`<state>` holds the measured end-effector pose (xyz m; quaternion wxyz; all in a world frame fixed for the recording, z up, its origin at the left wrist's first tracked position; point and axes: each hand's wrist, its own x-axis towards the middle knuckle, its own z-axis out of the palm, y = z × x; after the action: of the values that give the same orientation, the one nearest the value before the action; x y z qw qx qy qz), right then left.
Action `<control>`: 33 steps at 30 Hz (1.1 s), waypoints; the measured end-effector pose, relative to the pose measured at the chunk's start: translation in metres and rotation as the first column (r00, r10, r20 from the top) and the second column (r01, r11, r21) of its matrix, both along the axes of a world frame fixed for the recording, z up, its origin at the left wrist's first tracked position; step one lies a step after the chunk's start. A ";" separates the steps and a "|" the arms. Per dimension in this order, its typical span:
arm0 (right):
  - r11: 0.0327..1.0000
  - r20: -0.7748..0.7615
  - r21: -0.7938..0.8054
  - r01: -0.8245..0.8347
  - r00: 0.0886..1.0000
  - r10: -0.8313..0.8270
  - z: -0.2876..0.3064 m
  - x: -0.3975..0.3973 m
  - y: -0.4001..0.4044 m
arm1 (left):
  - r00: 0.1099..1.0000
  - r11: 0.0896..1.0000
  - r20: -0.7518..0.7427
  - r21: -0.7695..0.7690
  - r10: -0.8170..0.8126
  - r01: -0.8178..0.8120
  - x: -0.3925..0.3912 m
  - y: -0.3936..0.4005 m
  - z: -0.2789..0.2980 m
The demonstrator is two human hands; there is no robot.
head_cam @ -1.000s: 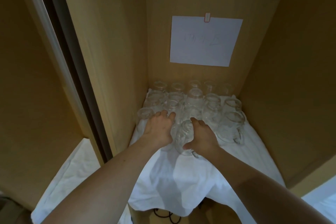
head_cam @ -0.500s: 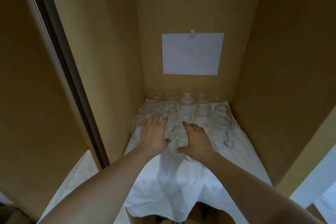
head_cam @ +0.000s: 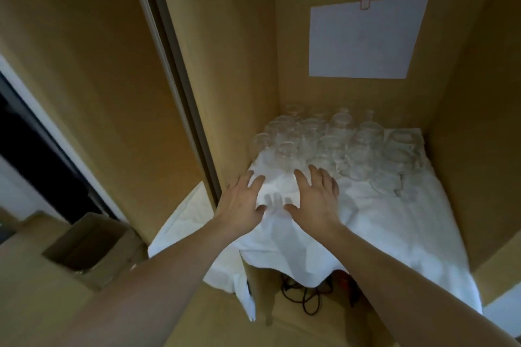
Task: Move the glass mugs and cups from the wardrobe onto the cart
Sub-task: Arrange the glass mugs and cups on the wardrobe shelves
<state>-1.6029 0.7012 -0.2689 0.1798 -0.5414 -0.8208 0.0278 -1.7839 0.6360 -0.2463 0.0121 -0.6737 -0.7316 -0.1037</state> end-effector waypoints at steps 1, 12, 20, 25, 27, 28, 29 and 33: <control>1.000 0.007 -0.003 -0.018 1.000 0.018 -0.001 -0.003 -0.005 | 1.000 1.000 -0.002 0.001 0.016 -0.016 -0.005 -0.006 -0.001; 1.000 -0.016 -0.018 0.001 1.000 -0.001 0.023 -0.053 -0.035 | 0.999 0.997 -0.008 0.059 -0.048 0.048 -0.069 -0.034 0.026; 0.999 0.021 -0.053 0.006 1.000 -0.005 0.016 -0.147 -0.085 | 0.997 0.998 0.070 0.040 -0.042 0.039 -0.162 -0.070 0.028; 0.993 0.046 -0.119 0.014 0.999 -0.009 -0.004 -0.209 -0.122 | 0.992 1.000 0.129 0.006 -0.005 0.004 -0.229 -0.101 0.005; 0.988 0.031 -0.155 0.022 0.999 -0.017 -0.012 -0.232 -0.135 | 0.991 1.000 0.136 -0.006 0.000 0.001 -0.254 -0.113 -0.004; 0.985 0.024 -0.169 0.022 1.000 -0.018 -0.016 -0.243 -0.141 | 0.989 1.000 0.148 -0.014 0.004 -0.002 -0.265 -0.117 -0.009; 0.983 0.022 -0.184 0.020 1.000 -0.016 -0.022 -0.254 -0.147 | 0.986 1.000 0.165 -0.026 0.014 -0.010 -0.277 -0.121 -0.014; 0.964 0.051 -0.265 0.010 0.999 0.004 -0.044 -0.287 -0.170 | 0.974 0.995 0.215 -0.088 0.068 -0.050 -0.312 -0.130 -0.037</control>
<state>-1.8897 0.5313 -0.3134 0.0849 -0.5624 -0.8132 0.1232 -2.0961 0.5058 -0.2832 -0.0927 -0.6362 -0.7519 -0.1461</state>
